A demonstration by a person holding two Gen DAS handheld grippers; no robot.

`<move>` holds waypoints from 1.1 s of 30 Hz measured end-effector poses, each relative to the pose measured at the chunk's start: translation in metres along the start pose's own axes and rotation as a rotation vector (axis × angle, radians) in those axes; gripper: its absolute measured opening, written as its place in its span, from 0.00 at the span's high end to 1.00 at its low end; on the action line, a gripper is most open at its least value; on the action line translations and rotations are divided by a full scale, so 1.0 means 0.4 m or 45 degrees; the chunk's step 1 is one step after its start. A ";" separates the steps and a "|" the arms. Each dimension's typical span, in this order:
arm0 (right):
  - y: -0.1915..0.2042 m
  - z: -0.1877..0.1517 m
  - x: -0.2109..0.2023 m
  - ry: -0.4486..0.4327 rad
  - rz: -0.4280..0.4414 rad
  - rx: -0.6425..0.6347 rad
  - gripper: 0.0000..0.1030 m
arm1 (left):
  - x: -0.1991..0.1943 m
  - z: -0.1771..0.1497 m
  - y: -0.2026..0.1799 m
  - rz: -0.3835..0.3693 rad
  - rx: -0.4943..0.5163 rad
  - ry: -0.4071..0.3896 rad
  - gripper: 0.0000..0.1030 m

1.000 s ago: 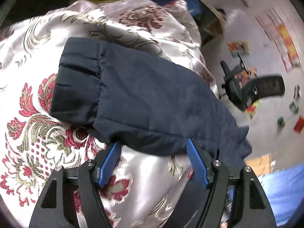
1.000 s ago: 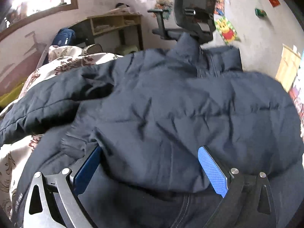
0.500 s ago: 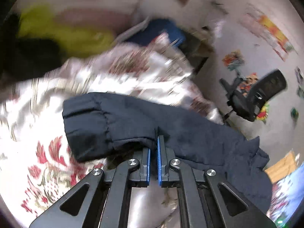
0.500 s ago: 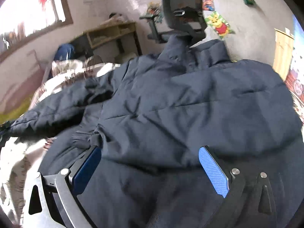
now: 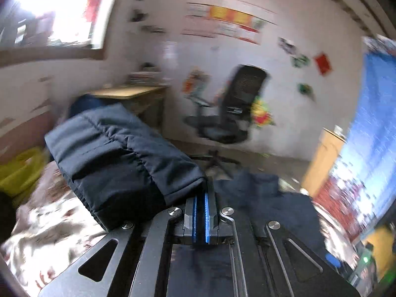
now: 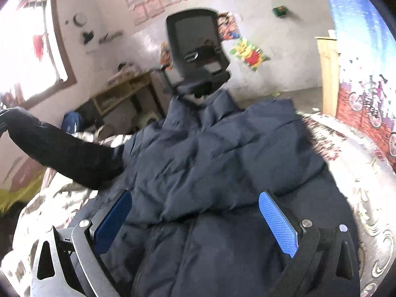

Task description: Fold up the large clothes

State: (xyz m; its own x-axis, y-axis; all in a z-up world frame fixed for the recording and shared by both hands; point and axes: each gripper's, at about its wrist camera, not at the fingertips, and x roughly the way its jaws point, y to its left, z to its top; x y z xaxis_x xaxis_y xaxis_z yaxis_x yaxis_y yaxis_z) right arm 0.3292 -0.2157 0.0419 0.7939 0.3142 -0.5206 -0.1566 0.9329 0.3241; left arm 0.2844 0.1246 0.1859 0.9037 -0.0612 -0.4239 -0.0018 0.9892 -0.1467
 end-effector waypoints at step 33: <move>-0.378 0.028 0.043 0.011 0.467 0.669 0.00 | 0.481 -0.453 -0.494 -0.590 0.505 0.762 0.63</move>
State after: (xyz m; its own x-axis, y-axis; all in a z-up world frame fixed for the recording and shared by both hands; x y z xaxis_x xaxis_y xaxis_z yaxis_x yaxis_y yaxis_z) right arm 0.3732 -0.3536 -0.0071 0.7385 0.5998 -0.3079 -0.1067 0.5549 0.8250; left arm 0.3808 -0.1066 -0.0287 0.3975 -0.4205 -0.8156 0.5630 0.8136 -0.1450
